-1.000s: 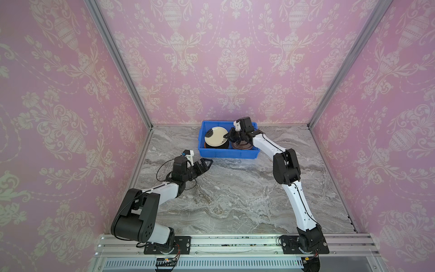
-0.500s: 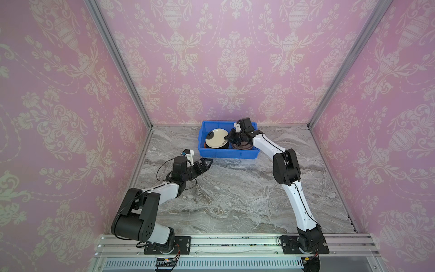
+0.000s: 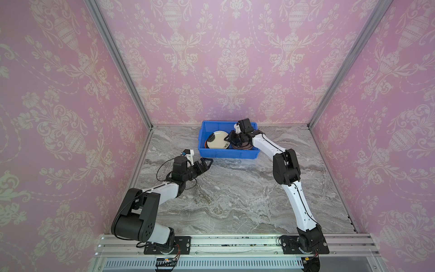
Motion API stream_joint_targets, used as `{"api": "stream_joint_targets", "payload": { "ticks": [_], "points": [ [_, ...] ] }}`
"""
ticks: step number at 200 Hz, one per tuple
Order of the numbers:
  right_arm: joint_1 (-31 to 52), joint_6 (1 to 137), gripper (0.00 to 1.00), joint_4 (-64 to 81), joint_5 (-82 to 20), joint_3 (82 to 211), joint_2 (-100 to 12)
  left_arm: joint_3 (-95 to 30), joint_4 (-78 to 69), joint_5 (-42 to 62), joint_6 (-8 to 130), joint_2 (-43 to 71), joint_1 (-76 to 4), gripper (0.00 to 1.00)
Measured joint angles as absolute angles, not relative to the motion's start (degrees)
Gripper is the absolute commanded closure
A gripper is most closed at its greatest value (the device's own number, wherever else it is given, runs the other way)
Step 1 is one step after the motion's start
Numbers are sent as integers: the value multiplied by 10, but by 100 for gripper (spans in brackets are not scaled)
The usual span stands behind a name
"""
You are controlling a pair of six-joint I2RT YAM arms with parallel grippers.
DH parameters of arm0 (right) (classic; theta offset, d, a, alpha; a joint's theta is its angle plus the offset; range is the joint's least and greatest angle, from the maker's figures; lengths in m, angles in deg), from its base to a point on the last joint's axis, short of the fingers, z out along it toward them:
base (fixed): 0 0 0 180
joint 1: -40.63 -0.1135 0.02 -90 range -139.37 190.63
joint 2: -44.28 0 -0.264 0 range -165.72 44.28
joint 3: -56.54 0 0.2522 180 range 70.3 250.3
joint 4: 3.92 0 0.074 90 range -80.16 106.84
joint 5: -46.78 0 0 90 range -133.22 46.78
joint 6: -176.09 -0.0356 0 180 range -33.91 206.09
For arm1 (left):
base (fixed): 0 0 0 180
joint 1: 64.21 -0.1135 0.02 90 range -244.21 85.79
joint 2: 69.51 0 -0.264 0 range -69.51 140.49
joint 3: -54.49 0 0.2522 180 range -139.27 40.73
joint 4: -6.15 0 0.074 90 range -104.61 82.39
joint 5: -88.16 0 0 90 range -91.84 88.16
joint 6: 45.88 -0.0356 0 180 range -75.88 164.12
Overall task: Place the plates into the plastic bin on the countertop
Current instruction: Place the plate in the plastic bin.
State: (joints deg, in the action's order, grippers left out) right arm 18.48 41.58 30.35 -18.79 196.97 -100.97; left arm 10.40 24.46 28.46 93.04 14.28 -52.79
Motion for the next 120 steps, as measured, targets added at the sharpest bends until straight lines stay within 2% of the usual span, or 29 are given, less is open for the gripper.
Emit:
{"api": "stream_joint_targets", "payload": {
  "ticks": [120],
  "points": [
    [185,475,65,364,-253,1956,-954,90,261,294,930,166,-528,1]
  ]
}}
